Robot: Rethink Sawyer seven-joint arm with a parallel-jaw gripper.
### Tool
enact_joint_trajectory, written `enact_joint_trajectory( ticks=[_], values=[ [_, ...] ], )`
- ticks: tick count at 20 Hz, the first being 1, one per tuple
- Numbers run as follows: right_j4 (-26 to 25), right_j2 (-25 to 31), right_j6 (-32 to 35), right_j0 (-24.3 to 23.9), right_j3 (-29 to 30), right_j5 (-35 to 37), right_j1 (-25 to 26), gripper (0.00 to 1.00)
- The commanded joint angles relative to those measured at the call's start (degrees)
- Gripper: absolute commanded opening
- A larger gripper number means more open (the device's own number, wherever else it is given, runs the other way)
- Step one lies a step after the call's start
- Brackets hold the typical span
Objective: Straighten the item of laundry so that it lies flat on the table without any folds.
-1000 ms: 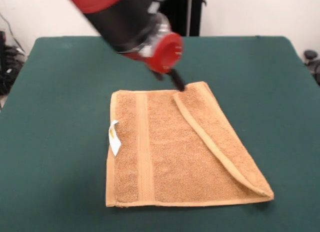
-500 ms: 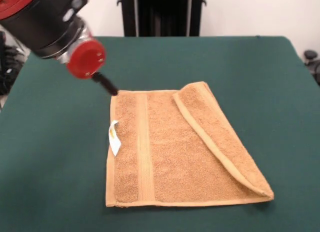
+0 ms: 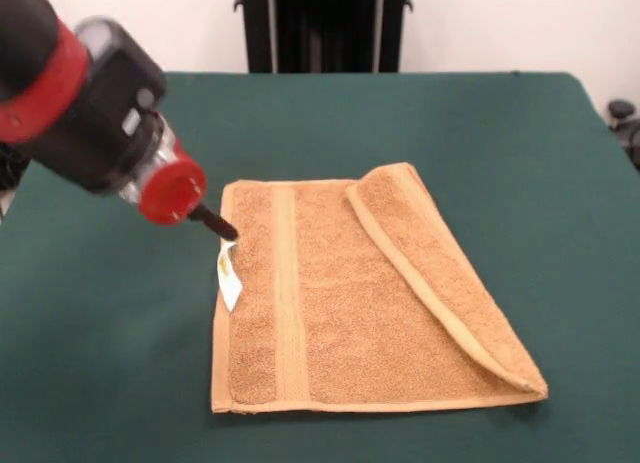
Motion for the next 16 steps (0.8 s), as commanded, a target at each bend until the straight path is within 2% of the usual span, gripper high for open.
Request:
enact_joint_trajectory(
  ticks=[1, 10, 16],
  values=[
    [-2.2, 10.92, -15.79, 0.92, 1.32, -5.0, 6.59, 1.0],
    [-2.86, 13.86, -13.78, 0.59, 2.64, -7.24, 7.6, 1.0],
    [-1.85, 15.86, -10.38, 0.31, 4.37, -5.61, 7.16, 1.0]
  ],
)
